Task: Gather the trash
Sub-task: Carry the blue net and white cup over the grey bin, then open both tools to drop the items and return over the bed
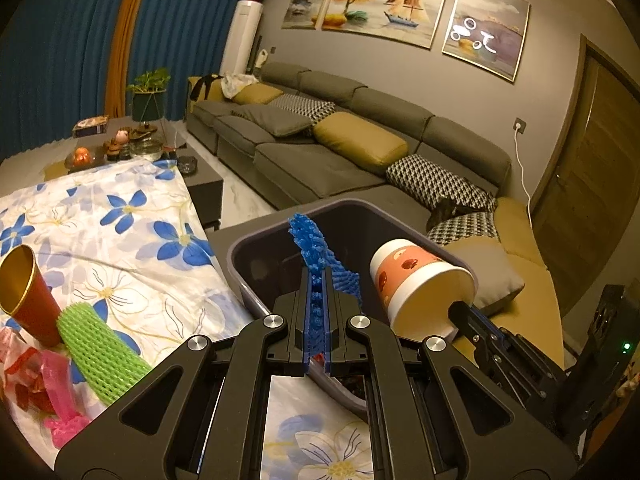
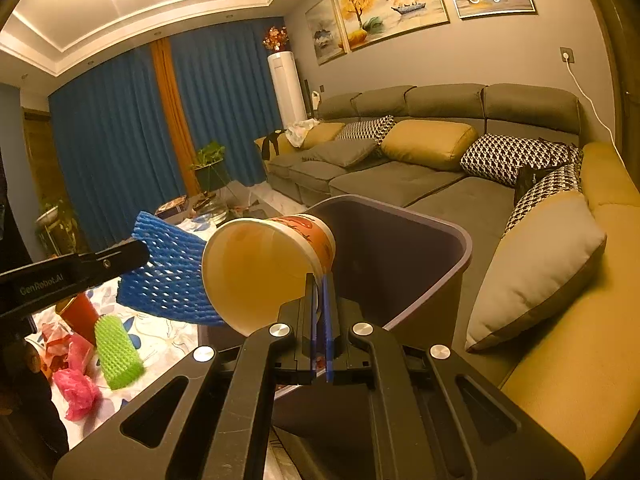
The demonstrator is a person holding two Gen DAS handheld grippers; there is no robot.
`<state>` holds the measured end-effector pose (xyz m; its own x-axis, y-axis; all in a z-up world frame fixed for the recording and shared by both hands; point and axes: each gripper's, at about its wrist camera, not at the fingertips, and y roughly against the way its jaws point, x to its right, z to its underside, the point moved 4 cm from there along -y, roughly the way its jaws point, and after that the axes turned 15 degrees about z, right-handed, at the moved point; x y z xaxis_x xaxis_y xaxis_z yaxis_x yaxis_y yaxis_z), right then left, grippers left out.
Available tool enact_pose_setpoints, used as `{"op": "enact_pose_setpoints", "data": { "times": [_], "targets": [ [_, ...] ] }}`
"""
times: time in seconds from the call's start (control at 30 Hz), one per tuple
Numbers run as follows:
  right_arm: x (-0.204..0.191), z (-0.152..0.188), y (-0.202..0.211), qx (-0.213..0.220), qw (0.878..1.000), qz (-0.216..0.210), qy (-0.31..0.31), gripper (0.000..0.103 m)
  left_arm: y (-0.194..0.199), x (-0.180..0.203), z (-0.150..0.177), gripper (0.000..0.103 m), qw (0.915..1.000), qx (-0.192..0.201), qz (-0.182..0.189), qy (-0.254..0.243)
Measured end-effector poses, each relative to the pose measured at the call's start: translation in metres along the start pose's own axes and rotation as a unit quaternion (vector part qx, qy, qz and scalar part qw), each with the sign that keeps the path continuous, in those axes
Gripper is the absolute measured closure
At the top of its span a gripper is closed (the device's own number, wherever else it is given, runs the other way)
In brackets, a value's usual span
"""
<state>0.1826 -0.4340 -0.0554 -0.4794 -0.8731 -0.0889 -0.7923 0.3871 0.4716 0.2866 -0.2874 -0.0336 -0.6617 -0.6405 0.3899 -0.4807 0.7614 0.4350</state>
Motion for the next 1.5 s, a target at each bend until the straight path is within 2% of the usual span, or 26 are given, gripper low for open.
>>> {"op": "enact_pose_setpoints", "data": {
  "times": [0.77,0.83,0.87,0.9,0.97,1.03,1.07,1.1,1.2,1.23,1.3,1.4,1.5],
  "targets": [
    [-0.010,0.013,-0.016,-0.034,0.999,-0.001,0.023,0.099,-0.028,-0.005,0.014,0.099,0.9989,-0.040,0.011,0.022],
    [-0.011,0.015,-0.017,-0.037,0.999,0.000,0.025,0.099,-0.029,-0.006,0.017,0.090,0.9987,-0.043,0.011,0.023],
    [-0.012,0.016,-0.018,-0.039,0.999,0.002,0.026,0.099,-0.029,-0.007,0.018,0.081,0.9988,-0.043,0.010,0.023],
    [-0.012,0.016,-0.019,-0.038,0.999,0.004,0.026,0.099,-0.027,-0.008,0.019,0.066,0.9989,-0.040,0.009,0.023],
    [-0.012,0.017,-0.020,-0.039,0.999,0.005,0.027,0.098,-0.021,-0.011,0.020,0.047,0.9991,-0.032,0.007,0.025],
    [-0.013,0.018,-0.021,-0.039,0.999,0.008,0.027,0.095,-0.013,-0.016,0.021,0.037,0.9993,-0.022,-0.001,0.031],
    [-0.013,0.019,-0.021,-0.039,0.999,0.009,0.026,0.091,-0.009,-0.018,0.021,0.030,0.9993,-0.018,-0.005,0.033],
    [-0.013,0.019,-0.020,-0.037,0.999,0.009,0.026,0.081,-0.003,-0.020,0.021,0.024,0.9993,-0.010,-0.010,0.035],
    [-0.013,0.018,-0.014,-0.026,0.999,0.012,0.023,0.067,0.016,-0.026,0.022,0.015,0.9987,0.010,-0.034,0.035],
    [-0.013,0.017,-0.012,-0.023,0.999,0.011,0.022,0.064,0.025,-0.028,0.023,0.013,0.9983,0.017,-0.043,0.035],
    [-0.012,0.016,-0.005,-0.015,1.000,0.008,0.016,0.045,0.041,-0.031,0.025,0.010,0.9969,0.029,-0.061,0.038],
    [-0.015,0.016,0.012,0.003,1.000,0.003,0.014,0.027,0.066,-0.036,0.032,0.008,0.9943,0.045,-0.088,0.040],
    [-0.023,0.018,0.030,0.010,1.000,-0.011,0.009,0.017,0.095,-0.041,0.041,0.008,0.9897,0.064,-0.122,0.038]
  ]
}}
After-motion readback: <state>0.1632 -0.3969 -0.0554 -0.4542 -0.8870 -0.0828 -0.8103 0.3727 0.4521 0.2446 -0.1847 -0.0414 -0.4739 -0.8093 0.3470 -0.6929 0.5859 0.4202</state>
